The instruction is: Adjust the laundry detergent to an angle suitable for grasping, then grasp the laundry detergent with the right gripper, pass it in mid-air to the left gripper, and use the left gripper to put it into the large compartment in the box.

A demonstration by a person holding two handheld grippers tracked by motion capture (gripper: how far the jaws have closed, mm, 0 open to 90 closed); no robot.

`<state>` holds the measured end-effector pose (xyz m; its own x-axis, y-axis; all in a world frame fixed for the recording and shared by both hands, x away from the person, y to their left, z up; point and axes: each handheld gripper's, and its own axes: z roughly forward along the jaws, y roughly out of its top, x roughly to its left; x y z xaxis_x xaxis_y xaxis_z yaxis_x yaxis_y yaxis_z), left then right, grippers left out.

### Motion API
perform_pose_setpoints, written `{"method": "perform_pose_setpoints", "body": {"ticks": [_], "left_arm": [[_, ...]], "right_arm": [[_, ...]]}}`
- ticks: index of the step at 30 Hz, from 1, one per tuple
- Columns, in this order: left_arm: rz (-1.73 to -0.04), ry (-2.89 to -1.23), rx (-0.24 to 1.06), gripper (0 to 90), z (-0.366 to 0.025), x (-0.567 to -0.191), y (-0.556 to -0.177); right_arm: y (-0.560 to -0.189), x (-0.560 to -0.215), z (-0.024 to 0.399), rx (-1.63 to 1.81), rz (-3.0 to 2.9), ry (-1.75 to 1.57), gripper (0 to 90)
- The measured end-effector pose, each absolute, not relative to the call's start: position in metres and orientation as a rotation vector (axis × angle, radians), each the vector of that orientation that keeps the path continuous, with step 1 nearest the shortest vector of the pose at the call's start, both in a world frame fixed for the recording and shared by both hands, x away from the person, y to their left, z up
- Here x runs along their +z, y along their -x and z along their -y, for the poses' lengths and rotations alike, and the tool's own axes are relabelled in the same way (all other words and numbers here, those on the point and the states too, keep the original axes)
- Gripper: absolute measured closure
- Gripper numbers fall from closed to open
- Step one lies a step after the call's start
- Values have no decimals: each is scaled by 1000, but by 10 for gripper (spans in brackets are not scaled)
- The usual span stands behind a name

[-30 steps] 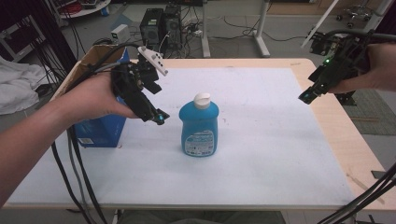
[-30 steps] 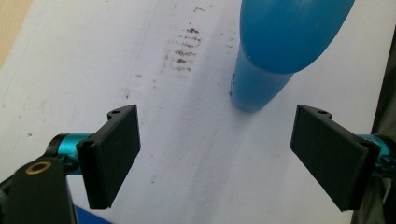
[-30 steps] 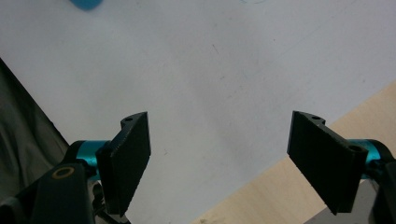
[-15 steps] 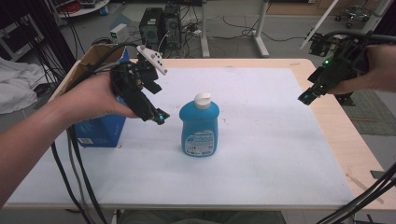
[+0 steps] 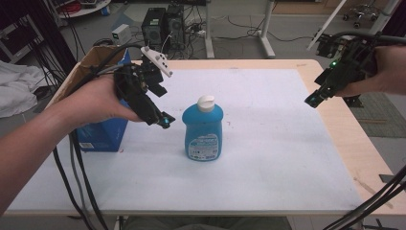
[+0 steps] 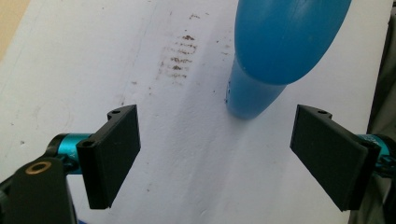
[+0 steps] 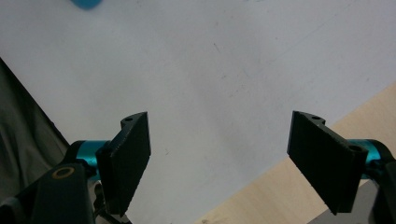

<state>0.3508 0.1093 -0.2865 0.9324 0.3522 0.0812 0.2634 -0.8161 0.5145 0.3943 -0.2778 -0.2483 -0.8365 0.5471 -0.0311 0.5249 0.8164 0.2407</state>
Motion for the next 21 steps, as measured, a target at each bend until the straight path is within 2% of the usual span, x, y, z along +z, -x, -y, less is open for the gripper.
{"method": "perform_pose_setpoints", "body": {"ticks": [21], "left_arm": [[-424,-2562,231,161,-109,-283,-348]], "right_arm": [[-393,-249,280,348,-2891,-869,211]]}}
